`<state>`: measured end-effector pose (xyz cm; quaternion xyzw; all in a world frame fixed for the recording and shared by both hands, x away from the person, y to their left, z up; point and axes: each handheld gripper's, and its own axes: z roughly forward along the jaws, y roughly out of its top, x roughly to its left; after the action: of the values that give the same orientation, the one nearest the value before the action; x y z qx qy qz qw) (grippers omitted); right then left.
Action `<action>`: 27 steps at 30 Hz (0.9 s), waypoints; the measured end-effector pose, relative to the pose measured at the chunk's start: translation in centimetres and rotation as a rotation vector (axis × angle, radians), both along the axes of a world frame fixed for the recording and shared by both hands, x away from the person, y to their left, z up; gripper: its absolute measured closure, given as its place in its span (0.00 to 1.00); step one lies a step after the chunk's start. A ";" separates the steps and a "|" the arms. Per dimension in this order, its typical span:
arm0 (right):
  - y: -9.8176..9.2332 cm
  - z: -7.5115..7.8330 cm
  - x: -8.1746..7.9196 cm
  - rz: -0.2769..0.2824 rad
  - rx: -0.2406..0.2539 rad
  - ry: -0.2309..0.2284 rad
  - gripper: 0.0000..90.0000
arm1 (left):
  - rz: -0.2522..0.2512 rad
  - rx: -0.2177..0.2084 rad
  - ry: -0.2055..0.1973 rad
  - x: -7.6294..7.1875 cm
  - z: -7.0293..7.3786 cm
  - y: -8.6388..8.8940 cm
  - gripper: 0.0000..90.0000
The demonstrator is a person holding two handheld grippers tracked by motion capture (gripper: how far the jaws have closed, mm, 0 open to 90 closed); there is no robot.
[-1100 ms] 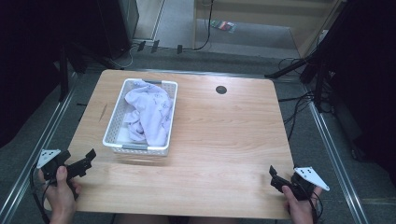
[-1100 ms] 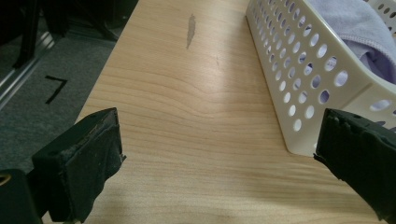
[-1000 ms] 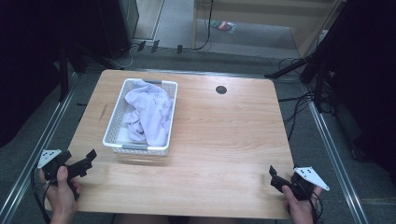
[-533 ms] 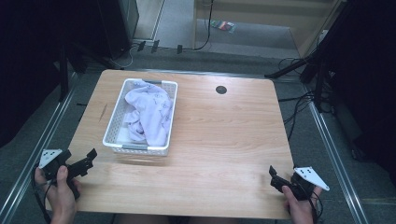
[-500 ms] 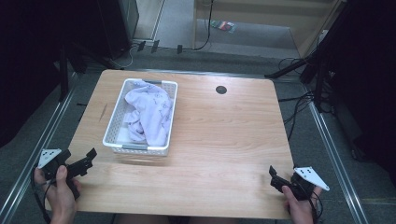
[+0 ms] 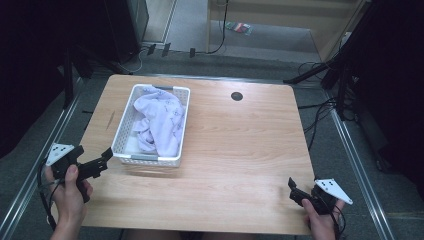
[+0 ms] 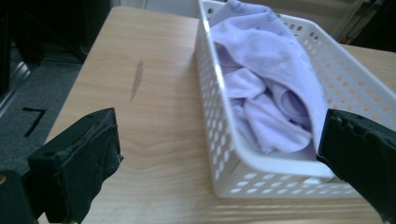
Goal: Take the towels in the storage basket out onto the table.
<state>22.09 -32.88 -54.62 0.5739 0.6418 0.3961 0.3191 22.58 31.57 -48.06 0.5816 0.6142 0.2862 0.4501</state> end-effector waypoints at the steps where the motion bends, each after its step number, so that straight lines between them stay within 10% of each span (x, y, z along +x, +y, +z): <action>1: 0.0 0.0 0.0 0.000 -0.001 -0.001 0.09 | -0.008 0.006 0.004 0.3 0.3 -0.3 0.00; 27: 0.0 0.0 0.0 0.006 0.004 0.000 0.09 | -0.148 0.182 0.238 9.9 5.4 -8.5 0.00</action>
<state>22.08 -32.91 -54.61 0.5726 0.6426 0.3983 0.3170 32.44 23.08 -42.69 0.6934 0.5902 0.2359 0.3394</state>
